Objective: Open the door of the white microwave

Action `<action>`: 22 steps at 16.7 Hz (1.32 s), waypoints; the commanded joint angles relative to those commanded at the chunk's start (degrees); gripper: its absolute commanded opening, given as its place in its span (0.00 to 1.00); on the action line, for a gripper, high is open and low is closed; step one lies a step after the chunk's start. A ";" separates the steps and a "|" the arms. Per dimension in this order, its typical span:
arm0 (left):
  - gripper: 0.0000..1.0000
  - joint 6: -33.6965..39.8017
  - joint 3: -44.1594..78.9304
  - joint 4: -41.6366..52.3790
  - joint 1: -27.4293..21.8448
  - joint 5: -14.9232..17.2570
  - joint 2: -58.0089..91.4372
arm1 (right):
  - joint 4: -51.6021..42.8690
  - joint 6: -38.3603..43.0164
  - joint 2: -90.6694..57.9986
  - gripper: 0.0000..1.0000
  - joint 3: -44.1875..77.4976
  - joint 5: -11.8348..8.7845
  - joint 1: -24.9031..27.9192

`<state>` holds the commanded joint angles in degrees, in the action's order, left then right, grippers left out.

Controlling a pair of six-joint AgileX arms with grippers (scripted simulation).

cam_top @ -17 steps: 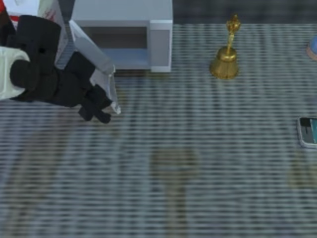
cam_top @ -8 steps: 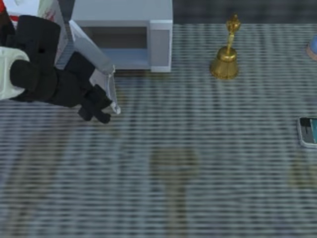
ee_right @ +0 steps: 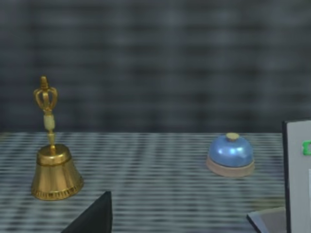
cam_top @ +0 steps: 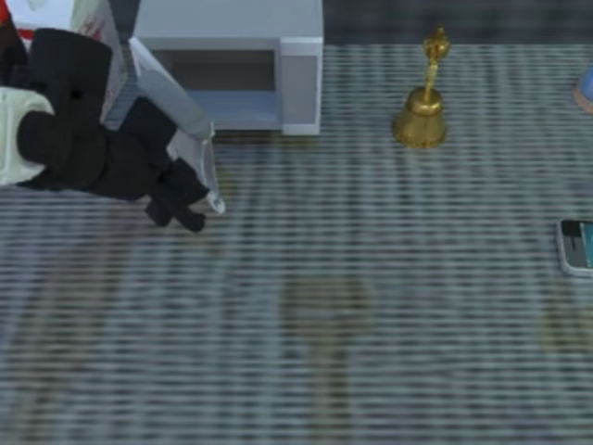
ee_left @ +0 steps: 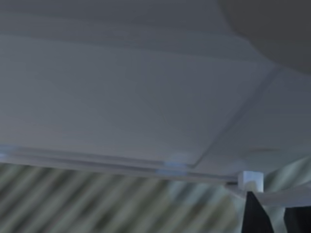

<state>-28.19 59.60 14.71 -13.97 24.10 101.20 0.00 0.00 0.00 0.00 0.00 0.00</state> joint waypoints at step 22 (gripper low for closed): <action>0.00 -4.57 0.63 2.06 2.06 2.35 -0.04 | 0.00 0.00 0.00 1.00 0.00 0.00 0.00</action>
<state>-32.76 60.23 16.77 -11.91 26.45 101.16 0.00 0.00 0.00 0.00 0.00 0.00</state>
